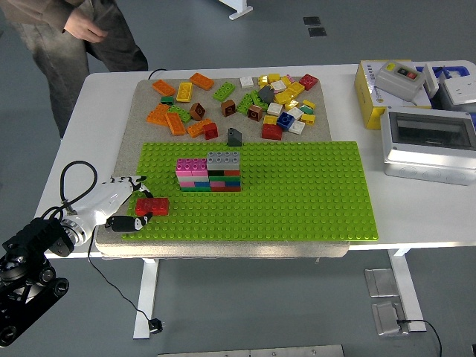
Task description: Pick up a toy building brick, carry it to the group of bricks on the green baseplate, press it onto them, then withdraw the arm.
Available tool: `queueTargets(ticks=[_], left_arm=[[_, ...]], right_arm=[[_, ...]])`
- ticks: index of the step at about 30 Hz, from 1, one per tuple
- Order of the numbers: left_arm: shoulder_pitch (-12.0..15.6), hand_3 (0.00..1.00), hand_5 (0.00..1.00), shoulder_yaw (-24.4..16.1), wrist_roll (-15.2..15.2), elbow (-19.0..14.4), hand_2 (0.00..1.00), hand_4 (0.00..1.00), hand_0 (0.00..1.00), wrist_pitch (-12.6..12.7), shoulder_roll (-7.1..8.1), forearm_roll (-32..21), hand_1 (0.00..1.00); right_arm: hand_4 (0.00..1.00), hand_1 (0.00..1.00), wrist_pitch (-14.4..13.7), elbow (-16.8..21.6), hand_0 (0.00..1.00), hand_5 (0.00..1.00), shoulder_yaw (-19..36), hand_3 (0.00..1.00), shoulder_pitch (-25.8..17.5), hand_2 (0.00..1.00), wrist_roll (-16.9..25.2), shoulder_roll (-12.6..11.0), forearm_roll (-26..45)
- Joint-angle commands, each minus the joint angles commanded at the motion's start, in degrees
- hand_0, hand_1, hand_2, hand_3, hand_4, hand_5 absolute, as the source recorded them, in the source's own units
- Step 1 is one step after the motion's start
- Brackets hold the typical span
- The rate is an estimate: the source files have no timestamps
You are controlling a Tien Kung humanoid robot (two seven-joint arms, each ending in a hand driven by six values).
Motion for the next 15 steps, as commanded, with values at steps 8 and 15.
queueTargets(ticks=[8, 15], left_arm=[[0.2, 0.581, 0.254, 0.2, -0.5, 0.5, 0.938, 0.604, 0.977, 0.1, -0.21, -0.6, 0.929], [0.4, 0.57, 0.244, 0.1, -0.9, 0.6, 0.937, 0.59, 0.974, 0.3, -0.25, -1.0, 0.929]], right_arm=[[0.393, 0.71, 0.1, 0.0, 0.724, 0.824, -0.1, 0.685, 0.0, 0.734, 0.1, -0.1, 0.1], [0.393, 0.712, 0.1, 0.0, 0.724, 0.824, -0.1, 0.685, 0.0, 0.734, 0.0, -0.1, 0.0]])
